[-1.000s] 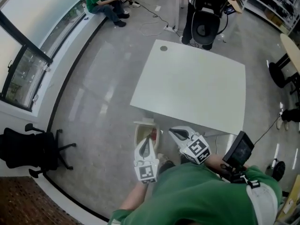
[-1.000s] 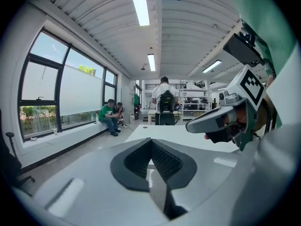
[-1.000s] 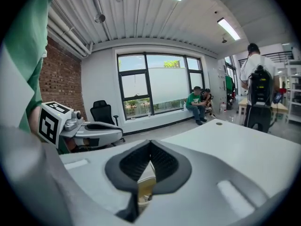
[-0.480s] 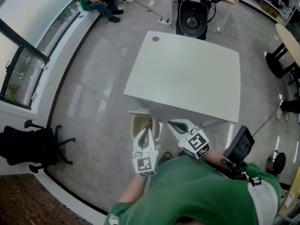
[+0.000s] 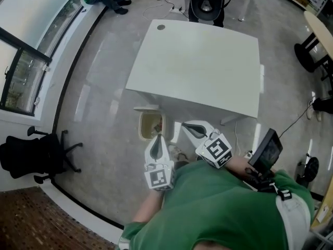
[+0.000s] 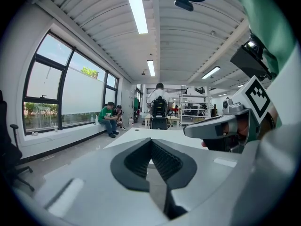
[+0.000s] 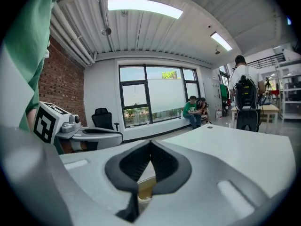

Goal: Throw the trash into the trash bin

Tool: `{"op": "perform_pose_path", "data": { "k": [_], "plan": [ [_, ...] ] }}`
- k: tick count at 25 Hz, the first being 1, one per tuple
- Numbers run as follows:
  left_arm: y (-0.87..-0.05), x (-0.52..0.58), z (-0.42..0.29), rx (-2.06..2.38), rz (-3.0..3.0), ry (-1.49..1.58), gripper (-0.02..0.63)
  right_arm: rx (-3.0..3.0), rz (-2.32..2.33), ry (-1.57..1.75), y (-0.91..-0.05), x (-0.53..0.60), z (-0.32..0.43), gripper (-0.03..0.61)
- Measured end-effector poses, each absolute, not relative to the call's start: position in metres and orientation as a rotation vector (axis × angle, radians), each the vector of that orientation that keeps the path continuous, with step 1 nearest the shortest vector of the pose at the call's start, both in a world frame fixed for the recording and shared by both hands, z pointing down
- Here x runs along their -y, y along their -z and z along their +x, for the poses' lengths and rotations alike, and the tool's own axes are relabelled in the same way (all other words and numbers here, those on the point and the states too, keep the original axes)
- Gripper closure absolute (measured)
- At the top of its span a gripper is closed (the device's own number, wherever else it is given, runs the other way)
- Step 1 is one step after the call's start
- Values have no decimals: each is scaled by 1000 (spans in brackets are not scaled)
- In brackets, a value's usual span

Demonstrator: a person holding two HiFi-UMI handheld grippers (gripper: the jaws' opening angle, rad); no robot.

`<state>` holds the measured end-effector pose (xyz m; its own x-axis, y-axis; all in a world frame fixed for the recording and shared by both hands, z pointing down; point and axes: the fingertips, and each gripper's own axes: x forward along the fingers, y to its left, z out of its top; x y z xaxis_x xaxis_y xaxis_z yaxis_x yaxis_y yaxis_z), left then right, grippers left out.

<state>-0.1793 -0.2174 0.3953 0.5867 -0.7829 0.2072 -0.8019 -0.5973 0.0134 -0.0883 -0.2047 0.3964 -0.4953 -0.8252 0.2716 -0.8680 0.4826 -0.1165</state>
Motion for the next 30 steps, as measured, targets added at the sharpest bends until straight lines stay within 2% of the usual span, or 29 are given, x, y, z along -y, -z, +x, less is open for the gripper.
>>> {"op": "perform_pose_path", "data": {
  "k": [8,30],
  "plan": [
    [-395,189,-151,1361,2712,-270,607,2559,1482,-350,-394,172,-61,575],
    [-397,176,-132,1335,2735,-290,607,2535,1513,-346,-394,155,-41,575]
  ]
}}
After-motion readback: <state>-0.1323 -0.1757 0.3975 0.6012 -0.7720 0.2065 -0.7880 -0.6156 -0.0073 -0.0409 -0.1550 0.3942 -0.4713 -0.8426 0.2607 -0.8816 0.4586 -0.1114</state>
